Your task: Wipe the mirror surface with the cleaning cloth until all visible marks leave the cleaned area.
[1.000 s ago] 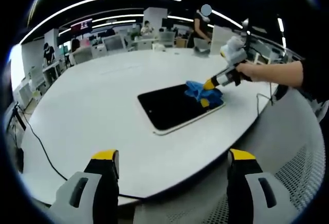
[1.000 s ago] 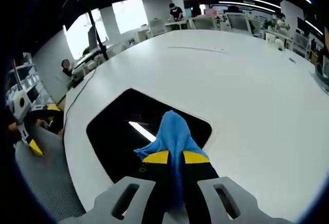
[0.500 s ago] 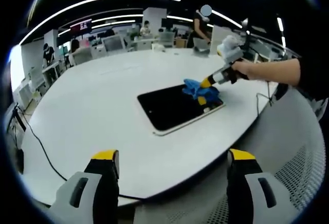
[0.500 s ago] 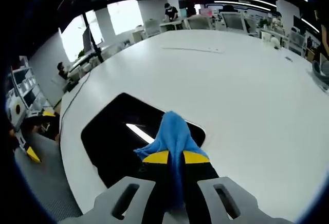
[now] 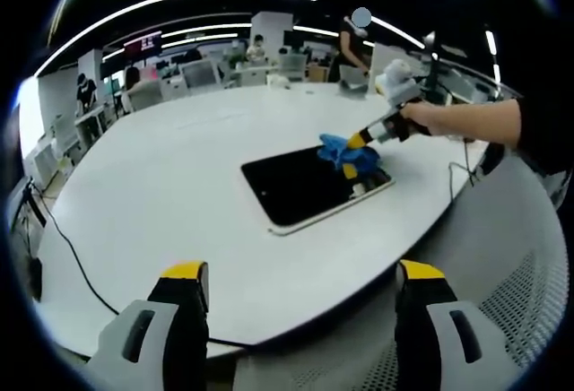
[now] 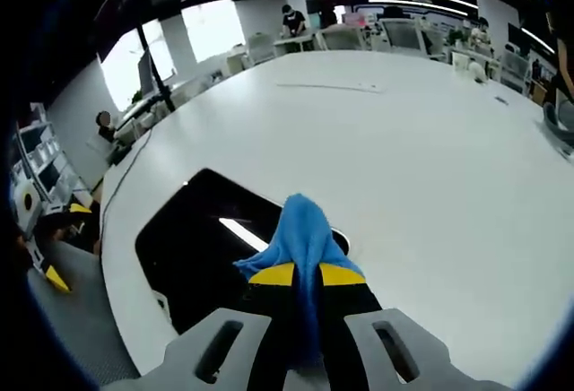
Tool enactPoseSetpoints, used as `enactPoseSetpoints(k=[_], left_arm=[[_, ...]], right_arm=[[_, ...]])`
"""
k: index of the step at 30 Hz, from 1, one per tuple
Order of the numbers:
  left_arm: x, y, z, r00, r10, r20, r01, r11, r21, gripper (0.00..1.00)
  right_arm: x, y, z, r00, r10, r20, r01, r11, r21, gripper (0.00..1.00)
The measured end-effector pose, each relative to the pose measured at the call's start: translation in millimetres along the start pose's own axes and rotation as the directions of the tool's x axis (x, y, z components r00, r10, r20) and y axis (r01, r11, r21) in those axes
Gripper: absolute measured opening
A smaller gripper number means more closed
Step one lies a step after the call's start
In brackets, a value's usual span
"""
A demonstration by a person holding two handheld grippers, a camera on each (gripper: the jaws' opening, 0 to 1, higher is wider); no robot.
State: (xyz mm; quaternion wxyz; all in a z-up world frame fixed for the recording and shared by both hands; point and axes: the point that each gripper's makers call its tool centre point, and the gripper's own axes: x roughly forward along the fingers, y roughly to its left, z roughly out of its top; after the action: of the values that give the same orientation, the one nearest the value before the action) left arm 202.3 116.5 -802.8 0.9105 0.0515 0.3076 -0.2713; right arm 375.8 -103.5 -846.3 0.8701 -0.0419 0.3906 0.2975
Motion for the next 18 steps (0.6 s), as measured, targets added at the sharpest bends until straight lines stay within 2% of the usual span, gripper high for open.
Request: enactPoseSetpoints(k=[18], left_arm=[[0.4, -0.7, -1.2, 1.0, -0.006, -0.005, 0.006, 1.0, -0.001, 0.86]], right_arm=[[4.1, -9.3, 6.5, 1.0, -0.023, -0.012, 0.023, 1.0, 0.003, 0.03]])
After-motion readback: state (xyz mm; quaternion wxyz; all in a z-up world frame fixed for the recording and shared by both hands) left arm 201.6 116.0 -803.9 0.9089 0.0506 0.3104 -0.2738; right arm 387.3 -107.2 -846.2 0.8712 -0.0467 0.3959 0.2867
